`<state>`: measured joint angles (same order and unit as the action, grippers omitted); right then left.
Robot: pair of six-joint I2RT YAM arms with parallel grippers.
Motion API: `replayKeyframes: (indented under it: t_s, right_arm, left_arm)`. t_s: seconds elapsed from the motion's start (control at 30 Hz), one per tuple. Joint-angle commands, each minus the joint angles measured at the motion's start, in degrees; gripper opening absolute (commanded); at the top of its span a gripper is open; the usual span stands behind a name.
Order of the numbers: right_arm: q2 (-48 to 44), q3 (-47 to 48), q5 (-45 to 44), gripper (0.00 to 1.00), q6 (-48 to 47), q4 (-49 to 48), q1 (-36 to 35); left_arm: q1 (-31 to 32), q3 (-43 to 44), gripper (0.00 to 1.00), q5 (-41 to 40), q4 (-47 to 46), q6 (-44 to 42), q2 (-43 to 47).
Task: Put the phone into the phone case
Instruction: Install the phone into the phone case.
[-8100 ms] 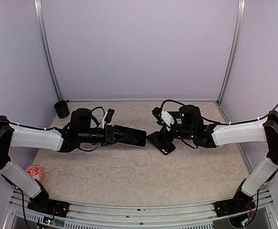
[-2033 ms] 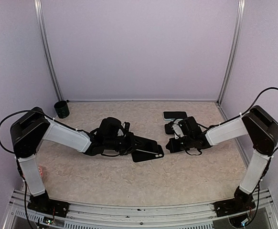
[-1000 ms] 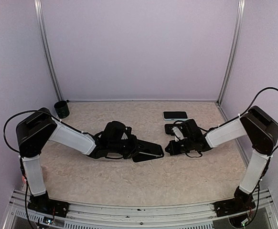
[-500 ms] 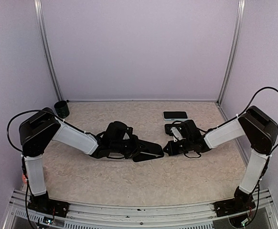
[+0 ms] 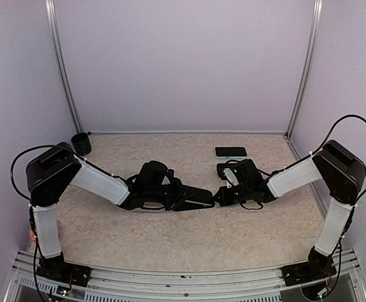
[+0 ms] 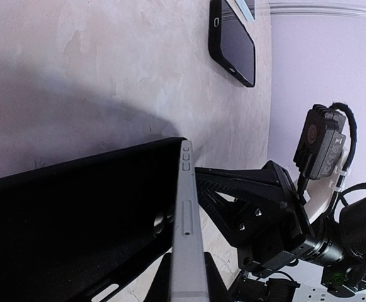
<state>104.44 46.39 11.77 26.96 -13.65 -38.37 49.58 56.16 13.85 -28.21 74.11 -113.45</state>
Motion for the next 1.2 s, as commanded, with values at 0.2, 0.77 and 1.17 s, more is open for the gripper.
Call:
replayKeyframes:
  t_s: [0.2,0.77,1.17]
  right_arm:
    - [0.5,-1.0,0.4,0.0,0.2,0.8,-2.1]
    - [0.1,0.3,-0.7,0.0,-2.0,1.3,-2.1]
    - [0.4,0.8,6.0,0.0,-5.5,-1.5,-3.2]
  left_arm:
    - [-0.1,0.3,0.0,3.6,0.2,3.6,-2.5]
    - [-0.4,1.1,0.0,13.2,4.8,6.4,-6.3]
    - [-0.3,3.4,0.0,14.9,4.5,2.8,-9.7]
